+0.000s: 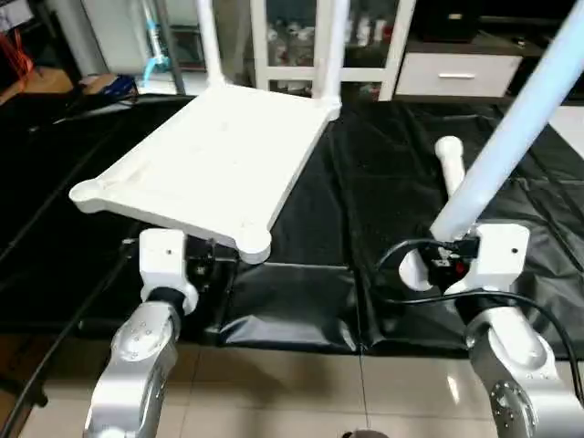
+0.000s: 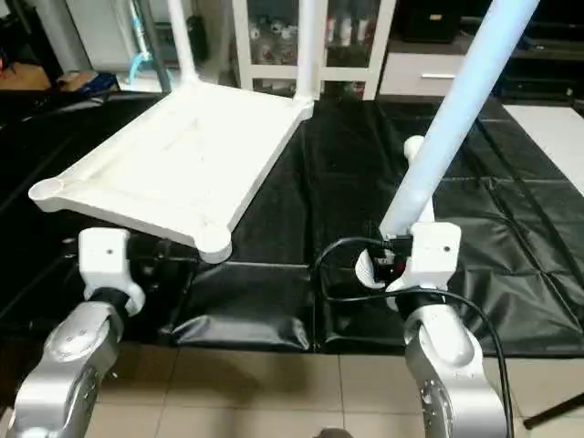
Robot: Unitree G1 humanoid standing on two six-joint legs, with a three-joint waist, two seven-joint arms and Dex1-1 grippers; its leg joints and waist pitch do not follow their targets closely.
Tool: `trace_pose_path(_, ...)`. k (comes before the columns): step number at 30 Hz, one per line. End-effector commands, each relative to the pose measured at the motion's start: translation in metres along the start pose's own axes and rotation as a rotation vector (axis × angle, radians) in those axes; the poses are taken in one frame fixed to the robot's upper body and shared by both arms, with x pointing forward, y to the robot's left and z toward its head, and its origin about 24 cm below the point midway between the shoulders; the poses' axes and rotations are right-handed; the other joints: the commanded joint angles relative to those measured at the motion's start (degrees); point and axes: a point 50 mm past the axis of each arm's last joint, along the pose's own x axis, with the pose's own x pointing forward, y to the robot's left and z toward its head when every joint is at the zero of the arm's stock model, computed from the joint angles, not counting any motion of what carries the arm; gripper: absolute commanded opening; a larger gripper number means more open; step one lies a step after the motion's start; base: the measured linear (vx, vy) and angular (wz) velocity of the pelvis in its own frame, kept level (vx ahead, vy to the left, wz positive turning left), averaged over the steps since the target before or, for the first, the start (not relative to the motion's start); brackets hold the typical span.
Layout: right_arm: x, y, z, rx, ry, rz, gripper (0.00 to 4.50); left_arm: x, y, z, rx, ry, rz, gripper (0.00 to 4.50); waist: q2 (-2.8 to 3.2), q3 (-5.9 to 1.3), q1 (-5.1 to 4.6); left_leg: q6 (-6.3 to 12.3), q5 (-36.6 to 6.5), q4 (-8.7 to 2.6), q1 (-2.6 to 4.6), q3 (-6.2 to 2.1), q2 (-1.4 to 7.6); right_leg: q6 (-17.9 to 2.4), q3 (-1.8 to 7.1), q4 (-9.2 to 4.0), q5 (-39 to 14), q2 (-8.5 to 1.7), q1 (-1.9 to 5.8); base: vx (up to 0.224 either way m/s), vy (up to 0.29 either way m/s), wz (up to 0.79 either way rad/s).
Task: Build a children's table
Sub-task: Pick table leg
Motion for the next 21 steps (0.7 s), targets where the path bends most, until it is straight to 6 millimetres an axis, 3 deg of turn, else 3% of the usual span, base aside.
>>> trace_pose_path(1, 0.005, -0.004, 0.014, 0.008, -0.08, -0.016, 1.83, 0.005, -0.002, 0.01, -0.012, -0.038, -0.025, 2.77, 0.14, -2.91, -0.08, -0.87, -27.89, -5.52, 1.39, -0.27, -0.28, -3.55, -0.3, -4.97, -24.82, -0.08, 1.18, 0.0, 0.0, 0.0)
trace_pose_path(2, 0.006, -0.004, 0.017, 0.013, -0.087, -0.02, 1.83, 0.006, -0.002, 0.012, -0.018, -0.045, -0.025, 2.77, 0.69, -2.92, 0.04, -0.83, -27.56, -5.59, 1.35, -0.39, -0.31, -3.99, -0.31, -4.82, -24.24, -0.17, 1.34, 0.0, 0.0, 0.0)
trace_pose_path(4, 0.014, -0.005, 0.026, 0.097, -0.153, -0.042, 1.83, 0.016, 0.002, 0.019, 0.073, -0.104, 0.002, 2.77, 0.02, -2.96, -0.02, 0.4, -26.12, -5.48, 0.83, -0.36, -0.62, -4.49, -0.3, -4.8, -23.7, -0.24, 1.54, 0.0, 0.0, 0.0)
trace_pose_path(6, 0.02, -0.007, 0.036, 0.089, -0.192, -0.072, 1.83, 0.022, 0.004, 0.03, 0.083, -0.15, -0.001, 2.77, 0.77, -3.1, 0.03, 0.33, -25.78, -5.44, 1.15, -0.5, -0.65, -4.4, -0.28, -4.69, -24.38, -0.41, 1.43, 0.0, 0.0, 0.0)
trace_pose_path(7, 0.024, -0.005, 0.041, 0.104, -0.208, -0.063, 1.83, 0.024, 0.005, 0.037, 0.033, -0.168, -0.018, 2.77, 1.05, -3.38, 0.2, -0.09, -23.53, -5.47, 1.09, -0.58, -0.49, -5.17, -0.23, -4.24, -21.07, -0.43, 1.86, 0.0, 0.0, 0.0)
trace_pose_path(8, 0.025, -0.005, 0.043, 0.102, -0.213, -0.059, 1.83, 0.025, 0.005, 0.04, 0.032, -0.177, -0.026, 2.77, 0.83, -3.29, 0.12, -0.11, -23.23, -5.41, 1.11, -0.4, -0.47, -5.57, -0.16, -4.31, -20.1, -0.35, 1.65, 0.0, 0.0, 0.0)
trace_pose_path(9, 0.032, 0.0, 0.053, 0.093, -0.237, -0.028, 1.83, 0.029, 0.004, 0.056, 0.03, -0.231, -0.068, 2.77, 0.14, -3.53, 0.07, 0.01, -22.81, -5.2, 1.24, -0.22, -0.52, -6.27, -0.17, -4.23, -19.0, -0.19, 1.69, 0.0, 0.0, 0.0)
trace_pose_path(10, 0.036, 0.002, 0.058, 0.086, -0.242, -0.001, 1.83, 0.031, 0.002, 0.064, 0.033, -0.248, -0.111, 2.77, -0.14, -3.71, 0.36, 0.56, -21.5, -5.16, 1.15, -0.16, -0.63, -6.68, -0.16, -3.82, -19.37, -0.35, 1.96, 0.0, 0.0, 0.0)
trace_pose_path(11, 0.037, 0.005, 0.061, 0.058, -0.246, 0.035, 1.83, 0.032, 0.001, 0.068, 0.021, -0.249, -0.126, 2.77, -0.58, -3.67, 0.38, 0.84, -21.12, -5.08, 1.18, -0.01, -0.55, -6.68, -0.14, -3.99, -19.83, -0.34, 1.76, 0.0, 0.0, 0.0)
trace_pose_path(14, 0.031, 0.003, 0.053, 0.059, -0.202, 0.051, 1.83, 0.032, 0.002, 0.082, 0.038, -0.257, -0.098, 2.77, 0.37, -3.65, 0.72, 0.93, -18.39, -4.93, 1.07, 0.12, -0.25, -7.36, -0.01, -3.63, -16.57, -0.5, 1.92, 0.0, 0.0, 0.0)
trace_pose_path(15, 0.029, 0.002, 0.047, 0.078, -0.177, 0.039, 1.83, 0.032, 0.002, 0.087, 0.007, -0.264, -0.079, 2.77, -0.67, -3.85, 0.63, 1.23, -17.01, -4.69, 0.97, 0.37, -0.28, -7.79, 0.05, -3.63, -14.97, -0.4, 2.0, 0.0, 0.0, 0.0)
trace_pose_path(16, 0.029, 0.003, 0.042, 0.076, -0.148, 0.052, 1.83, 0.032, 0.002, 0.09, -0.005, -0.276, -0.078, 2.77, -1.34, -4.03, 0.69, 1.53, -15.77, -4.58, 0.85, 0.43, -0.31, -8.22, 0.1, -3.41, -14.11, -0.46, 2.27, 0.0, 0.0, 0.0)
trace_pose_path(18, 0.028, 0.007, 0.036, 0.054, -0.114, 0.082, 1.83, 0.032, -0.004, 0.094, 0.033, -0.283, -0.103, 2.77, -1.01, -4.12, 1.1, 2.27, -12.49, -4.53, 0.58, 0.35, -0.3, -8.97, 0.08, -3.0, -12.06, -0.57, 2.57, 0.0, 0.0, 0.0)
trace_pose_path(20, 0.031, 0.008, 0.036, 0.059, -0.098, 0.08, 1.83, 0.033, -0.011, 0.093, 0.032, -0.305, -0.135, 2.77, -2.03, -4.27, 1.02, 3.58, -9.98, -4.26, 0.42, 0.55, -0.32, -9.23, 0.07, -2.89, -10.6, -0.47, 2.69, 0.0, 0.0, 0.0)
trace_pose_path(21, 0.032, 0.007, 0.036, 0.049, -0.096, 0.079, 1.83, 0.033, -0.013, 0.092, 0.032, -0.305, -0.148, 2.77, -2.15, -4.21, 1.19, 3.93, -9.63, -4.25, 0.55, 0.58, -0.24, -9.45, 0.1, -2.87, -10.92, -0.54, 2.57, 0.0, 0.0, 0.0)
